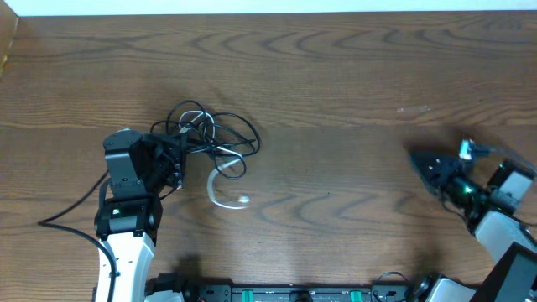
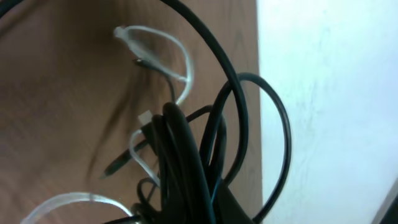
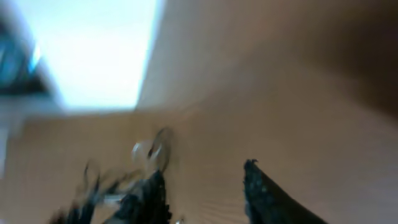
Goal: Untangle cables
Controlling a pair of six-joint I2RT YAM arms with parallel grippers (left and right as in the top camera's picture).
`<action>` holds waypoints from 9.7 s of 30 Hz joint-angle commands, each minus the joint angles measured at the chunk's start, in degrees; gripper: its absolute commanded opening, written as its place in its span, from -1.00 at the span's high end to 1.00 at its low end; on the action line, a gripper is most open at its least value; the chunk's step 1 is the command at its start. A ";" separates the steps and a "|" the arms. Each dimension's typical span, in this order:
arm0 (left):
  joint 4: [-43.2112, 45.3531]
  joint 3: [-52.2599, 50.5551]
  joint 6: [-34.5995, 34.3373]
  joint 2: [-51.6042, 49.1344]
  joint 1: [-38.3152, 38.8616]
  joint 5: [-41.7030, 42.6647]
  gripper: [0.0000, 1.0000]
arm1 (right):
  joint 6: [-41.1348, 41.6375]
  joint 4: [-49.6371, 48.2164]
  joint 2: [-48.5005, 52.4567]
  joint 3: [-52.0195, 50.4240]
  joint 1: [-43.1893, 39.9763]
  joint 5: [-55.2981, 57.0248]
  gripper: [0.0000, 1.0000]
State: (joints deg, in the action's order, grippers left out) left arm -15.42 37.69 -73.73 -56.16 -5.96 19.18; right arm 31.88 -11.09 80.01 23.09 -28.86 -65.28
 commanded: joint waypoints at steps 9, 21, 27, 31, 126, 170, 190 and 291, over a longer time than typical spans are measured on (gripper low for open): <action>-6.01 1.55 -18.53 -0.57 7.34 1.77 0.84 | -5.79 -22.49 -0.17 0.37 27.98 -12.37 0.10; -19.28 1.53 -19.63 -1.92 9.90 0.96 0.84 | -8.85 -24.76 -0.17 0.37 50.97 6.25 0.36; -19.28 1.53 -20.02 -1.92 10.71 4.39 0.85 | -8.85 -24.72 -0.17 0.37 60.15 17.88 0.19; -19.26 1.53 -22.51 -1.95 12.81 4.42 0.84 | -11.10 -24.70 -0.17 0.37 64.65 23.30 0.21; -10.54 1.53 -26.67 -5.73 18.05 8.35 0.84 | -16.94 7.61 -34.12 0.37 64.26 26.97 0.37; -0.72 1.53 -30.51 -7.54 27.17 5.88 0.85 | -25.75 -2.54 -13.70 0.39 70.31 51.43 0.51; -0.76 1.53 -30.23 -7.61 27.96 5.22 0.84 | -24.63 -3.48 -13.35 0.39 70.31 61.05 0.06; -2.43 1.53 -27.47 -16.28 29.29 -10.62 0.83 | -18.69 -0.35 -9.60 0.39 64.00 38.73 0.20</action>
State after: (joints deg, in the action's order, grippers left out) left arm -17.76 37.85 -101.60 -72.23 23.35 8.67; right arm 13.21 -11.60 70.37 23.44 34.35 -32.99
